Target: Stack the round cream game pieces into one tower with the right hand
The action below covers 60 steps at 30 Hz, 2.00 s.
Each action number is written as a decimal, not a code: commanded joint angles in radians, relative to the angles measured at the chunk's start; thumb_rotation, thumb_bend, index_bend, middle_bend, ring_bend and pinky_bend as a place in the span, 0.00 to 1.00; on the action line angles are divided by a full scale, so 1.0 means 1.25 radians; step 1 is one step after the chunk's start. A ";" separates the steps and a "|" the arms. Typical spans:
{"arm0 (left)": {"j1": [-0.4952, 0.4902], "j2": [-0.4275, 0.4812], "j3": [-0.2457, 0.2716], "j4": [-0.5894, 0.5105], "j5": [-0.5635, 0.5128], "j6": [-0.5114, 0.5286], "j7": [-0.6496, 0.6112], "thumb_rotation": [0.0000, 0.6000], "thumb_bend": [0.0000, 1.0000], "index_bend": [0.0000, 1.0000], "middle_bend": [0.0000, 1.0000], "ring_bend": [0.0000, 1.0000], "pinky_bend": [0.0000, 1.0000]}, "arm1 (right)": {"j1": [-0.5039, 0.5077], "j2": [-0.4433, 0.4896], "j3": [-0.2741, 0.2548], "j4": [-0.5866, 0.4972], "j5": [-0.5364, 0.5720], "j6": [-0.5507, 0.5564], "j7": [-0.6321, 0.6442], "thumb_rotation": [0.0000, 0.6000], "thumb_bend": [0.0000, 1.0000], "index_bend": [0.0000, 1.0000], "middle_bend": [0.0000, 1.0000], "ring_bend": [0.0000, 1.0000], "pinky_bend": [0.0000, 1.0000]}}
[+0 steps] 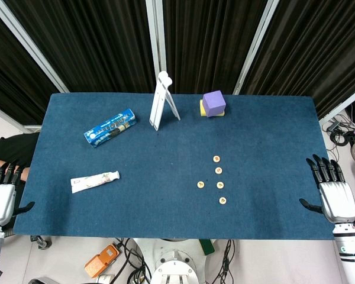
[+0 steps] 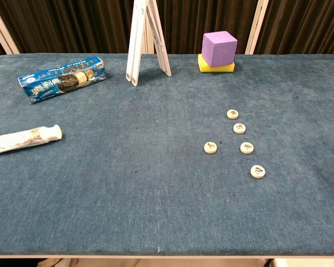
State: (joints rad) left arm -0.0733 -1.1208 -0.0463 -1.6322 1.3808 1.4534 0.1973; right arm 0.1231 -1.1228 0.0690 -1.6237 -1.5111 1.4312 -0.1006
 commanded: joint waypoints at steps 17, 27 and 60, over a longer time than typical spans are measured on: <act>0.003 -0.013 0.000 0.012 0.014 0.012 -0.013 1.00 0.03 0.10 0.03 0.01 0.00 | 0.195 -0.194 -0.057 0.112 -0.184 -0.237 -0.049 1.00 0.25 0.36 0.06 0.00 0.02; 0.009 -0.023 0.001 0.046 0.003 0.005 -0.046 1.00 0.03 0.10 0.03 0.01 0.00 | 0.244 -0.295 -0.064 0.203 -0.182 -0.277 -0.060 1.00 0.35 0.44 0.06 0.00 0.03; 0.009 -0.029 -0.007 0.080 -0.001 -0.002 -0.072 1.00 0.03 0.10 0.03 0.01 0.00 | 0.305 -0.358 -0.058 0.251 -0.127 -0.272 0.003 1.00 0.55 0.60 0.11 0.00 0.04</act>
State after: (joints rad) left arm -0.0617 -1.1574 -0.0544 -1.5324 1.3797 1.4506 0.1071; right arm 0.4967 -1.5748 -0.0119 -1.3005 -1.6737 1.0906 -0.1002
